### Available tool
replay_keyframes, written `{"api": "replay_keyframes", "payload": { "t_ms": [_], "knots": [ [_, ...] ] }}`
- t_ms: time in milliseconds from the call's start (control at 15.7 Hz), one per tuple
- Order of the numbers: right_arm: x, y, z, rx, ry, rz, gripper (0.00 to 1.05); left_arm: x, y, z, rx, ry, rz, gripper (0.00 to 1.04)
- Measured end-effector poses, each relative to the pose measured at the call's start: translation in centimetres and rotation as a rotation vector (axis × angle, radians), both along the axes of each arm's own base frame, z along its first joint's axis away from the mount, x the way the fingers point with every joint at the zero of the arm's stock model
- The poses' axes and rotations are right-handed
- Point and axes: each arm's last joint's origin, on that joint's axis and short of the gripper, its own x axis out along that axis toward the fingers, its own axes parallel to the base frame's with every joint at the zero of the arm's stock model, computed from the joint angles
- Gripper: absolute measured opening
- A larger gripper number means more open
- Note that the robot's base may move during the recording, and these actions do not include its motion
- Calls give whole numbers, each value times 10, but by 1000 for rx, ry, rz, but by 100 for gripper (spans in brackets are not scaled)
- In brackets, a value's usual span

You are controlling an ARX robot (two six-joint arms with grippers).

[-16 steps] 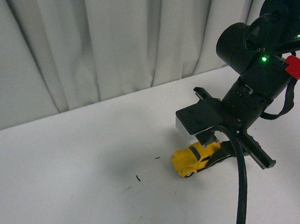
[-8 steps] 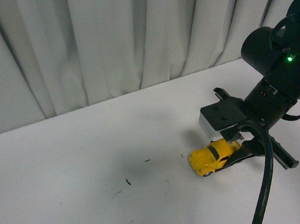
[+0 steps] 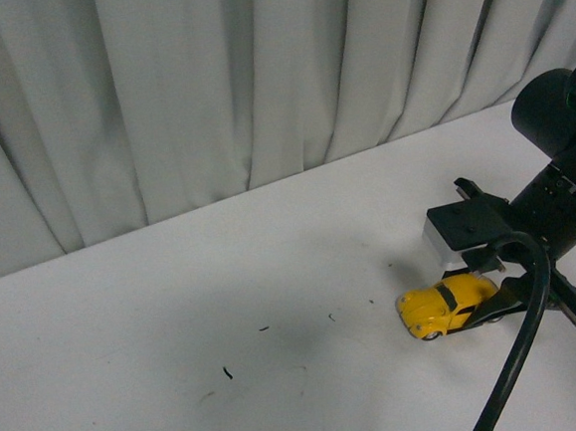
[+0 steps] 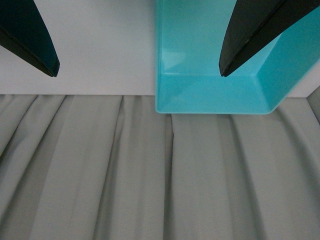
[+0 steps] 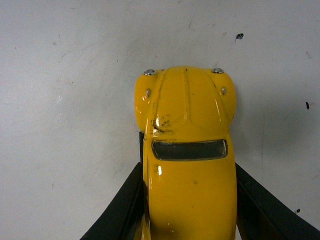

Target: Wind up and store yellow beetle toy

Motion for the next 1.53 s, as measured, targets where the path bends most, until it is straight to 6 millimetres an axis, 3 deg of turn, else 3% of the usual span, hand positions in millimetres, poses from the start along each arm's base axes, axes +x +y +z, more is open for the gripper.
{"api": "replay_keyframes", "payload": {
  "t_ms": [382,763,1526],
  "knots": [
    [-2,-2,1,-1,-14,-11,42,0,0,0,0,0,0,98],
    [-1,1,-1,-10,1,-3,100,0,0,0,0,0,0,98],
    [1,5,-1,-15,-6,13,98,0,0,0,0,0,0,98]
  ]
}}
